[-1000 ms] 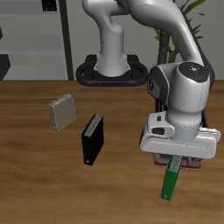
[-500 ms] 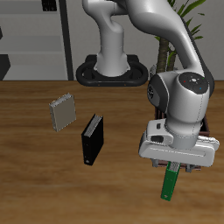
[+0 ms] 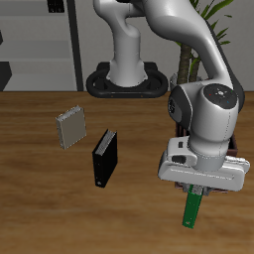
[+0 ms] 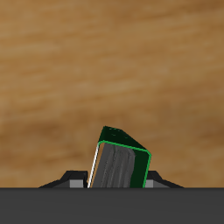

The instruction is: Place the red mug into the left desk caddy's right compartment and place the green book into the left desk caddy's back compartment

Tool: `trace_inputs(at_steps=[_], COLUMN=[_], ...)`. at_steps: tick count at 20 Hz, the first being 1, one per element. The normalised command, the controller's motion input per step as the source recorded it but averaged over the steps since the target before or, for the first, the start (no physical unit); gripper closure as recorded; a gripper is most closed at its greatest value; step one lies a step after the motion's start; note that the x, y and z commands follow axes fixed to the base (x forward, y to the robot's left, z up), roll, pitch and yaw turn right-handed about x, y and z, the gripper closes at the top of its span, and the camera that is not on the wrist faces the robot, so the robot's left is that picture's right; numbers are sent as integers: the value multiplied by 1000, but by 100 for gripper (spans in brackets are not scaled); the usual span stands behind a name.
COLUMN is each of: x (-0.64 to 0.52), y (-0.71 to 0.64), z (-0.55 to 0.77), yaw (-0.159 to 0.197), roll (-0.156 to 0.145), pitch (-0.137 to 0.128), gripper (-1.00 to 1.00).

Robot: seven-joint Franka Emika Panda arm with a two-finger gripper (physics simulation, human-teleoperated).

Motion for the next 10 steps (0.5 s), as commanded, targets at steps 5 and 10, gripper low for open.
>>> trace_inputs(at_steps=[5, 10], x=[-6, -130], y=[-138, 23], z=[185, 414], yaw=[-9, 9], roll=[-23, 2], pitch=[-15, -47], gripper=[100, 100])
